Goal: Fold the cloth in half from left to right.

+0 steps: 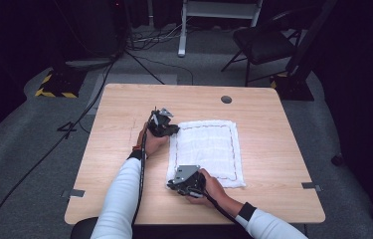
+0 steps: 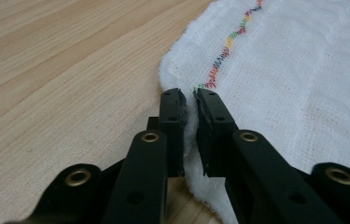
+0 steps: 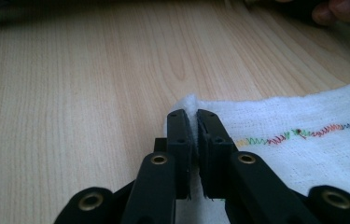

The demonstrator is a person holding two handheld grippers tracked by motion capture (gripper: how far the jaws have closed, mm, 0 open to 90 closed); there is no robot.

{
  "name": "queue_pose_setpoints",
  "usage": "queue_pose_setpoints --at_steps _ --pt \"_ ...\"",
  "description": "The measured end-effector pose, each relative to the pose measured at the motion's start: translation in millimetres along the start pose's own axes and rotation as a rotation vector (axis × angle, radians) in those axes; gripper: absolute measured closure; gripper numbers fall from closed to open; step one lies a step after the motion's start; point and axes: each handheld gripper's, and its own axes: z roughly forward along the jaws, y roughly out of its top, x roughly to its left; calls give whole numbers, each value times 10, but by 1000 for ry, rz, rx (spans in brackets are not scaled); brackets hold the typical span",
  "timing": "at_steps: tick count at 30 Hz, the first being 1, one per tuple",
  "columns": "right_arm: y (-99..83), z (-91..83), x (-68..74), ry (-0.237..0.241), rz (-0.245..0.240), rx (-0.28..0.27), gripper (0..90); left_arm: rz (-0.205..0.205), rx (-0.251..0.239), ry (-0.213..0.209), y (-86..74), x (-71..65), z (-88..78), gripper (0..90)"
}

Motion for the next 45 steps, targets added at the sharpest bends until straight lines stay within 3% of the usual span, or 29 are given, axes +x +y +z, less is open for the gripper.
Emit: queue_pose_setpoints --at_steps 4,8,18,27,34,45 --pt "5 11 -5 -5 -4 -3 846 22 6 42 10 0 -22 842" --pt "15 22 -8 -7 -10 -4 847 16 17 78 -22 52 -83 850" --pt "143 65 -16 -19 -2 -23 848 14 29 119 -61 158 -272 858" --pt "291 49 -46 -21 -10 -51 848 28 21 166 5 175 -457 859" --pt "367 72 -40 -22 -26 -48 849 -12 -16 168 -44 240 -570 859" --pt "448 97 -36 -25 -26 -59 849 -17 -35 170 -141 325 -736 860"
